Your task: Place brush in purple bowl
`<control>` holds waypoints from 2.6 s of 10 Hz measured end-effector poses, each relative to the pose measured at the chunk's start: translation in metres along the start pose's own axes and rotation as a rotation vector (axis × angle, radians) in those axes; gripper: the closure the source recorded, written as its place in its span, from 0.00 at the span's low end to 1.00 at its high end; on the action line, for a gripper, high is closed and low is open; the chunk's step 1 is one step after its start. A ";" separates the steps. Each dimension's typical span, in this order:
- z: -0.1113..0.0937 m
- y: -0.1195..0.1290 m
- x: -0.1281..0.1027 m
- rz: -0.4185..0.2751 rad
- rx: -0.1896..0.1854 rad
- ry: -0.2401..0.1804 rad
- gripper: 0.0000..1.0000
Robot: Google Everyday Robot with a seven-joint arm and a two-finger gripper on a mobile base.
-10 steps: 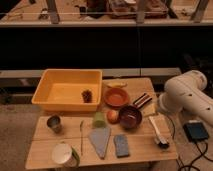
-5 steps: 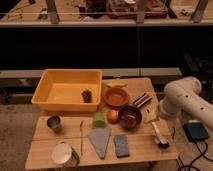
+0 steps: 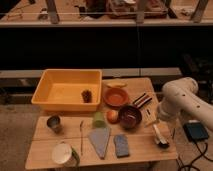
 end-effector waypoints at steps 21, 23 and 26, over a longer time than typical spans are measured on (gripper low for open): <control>0.075 0.006 -0.005 -0.133 0.055 -0.067 0.20; 0.078 0.008 -0.005 -0.130 0.054 -0.074 0.20; 0.083 0.007 -0.005 -0.133 0.049 -0.086 0.20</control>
